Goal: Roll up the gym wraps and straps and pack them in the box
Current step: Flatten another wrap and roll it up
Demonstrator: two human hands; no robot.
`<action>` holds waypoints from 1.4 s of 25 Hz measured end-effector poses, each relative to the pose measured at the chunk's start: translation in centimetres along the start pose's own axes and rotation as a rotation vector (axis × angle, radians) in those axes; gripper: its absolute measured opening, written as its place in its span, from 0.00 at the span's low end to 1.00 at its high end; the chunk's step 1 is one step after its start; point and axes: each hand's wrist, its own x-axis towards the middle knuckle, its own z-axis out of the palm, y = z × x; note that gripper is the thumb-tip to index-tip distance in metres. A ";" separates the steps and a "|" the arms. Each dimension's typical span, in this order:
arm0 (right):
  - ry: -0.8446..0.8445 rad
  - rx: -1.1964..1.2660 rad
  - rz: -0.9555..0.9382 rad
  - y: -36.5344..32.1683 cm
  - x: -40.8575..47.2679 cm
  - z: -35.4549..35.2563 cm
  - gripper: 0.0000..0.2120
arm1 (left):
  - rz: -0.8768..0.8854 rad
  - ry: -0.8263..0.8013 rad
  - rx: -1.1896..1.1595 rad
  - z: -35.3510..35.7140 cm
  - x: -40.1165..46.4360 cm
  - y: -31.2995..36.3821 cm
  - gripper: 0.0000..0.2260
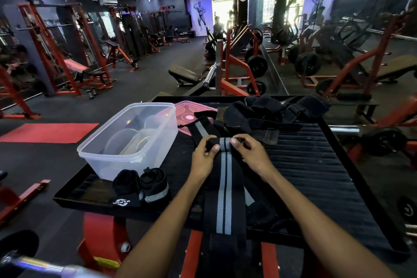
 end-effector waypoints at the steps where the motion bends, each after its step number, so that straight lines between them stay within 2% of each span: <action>1: 0.002 -0.004 0.001 0.2 0.1 0.0 0.10 | 0.010 -0.010 -0.003 0.0 -0.1 0.1 0.12; 3: 0.020 0.023 -0.027 0.2 0.1 -0.1 0.08 | -0.013 -0.025 -0.013 0.1 -0.1 0.1 0.12; 6: 0.012 0.002 -0.076 0.0 0.0 -0.2 0.10 | -0.083 -0.017 0.005 0.1 -0.1 0.0 0.12; 12: -0.005 -0.028 -0.003 0.7 0.2 0.1 0.10 | -0.038 -0.010 0.060 0.0 0.2 -0.4 0.15; 17: 0.004 -0.014 -0.084 0.0 -0.1 -0.2 0.14 | -0.178 -0.025 -0.031 0.3 0.4 -0.4 0.14; 21: -0.017 -0.073 -0.026 -0.1 -0.2 0.2 0.15 | -0.109 -0.032 -0.015 0.2 0.3 -0.4 0.13; 24: 0.021 -0.048 -0.055 -0.1 -0.3 0.1 0.10 | -0.141 -0.056 0.005 0.4 0.3 -0.6 0.14; 28: -0.014 -0.103 -0.114 -0.2 -0.4 0.0 0.13 | -0.163 -0.033 0.042 0.3 0.4 -0.2 0.15; 32: -0.034 -0.127 0.003 -0.5 -0.6 0.3 0.17 | -0.116 -0.034 0.080 0.2 0.2 -0.1 0.14; 35: -0.003 -0.144 -0.016 -0.8 -0.6 0.2 0.13 | -0.118 -0.064 0.059 0.4 0.2 -0.5 0.16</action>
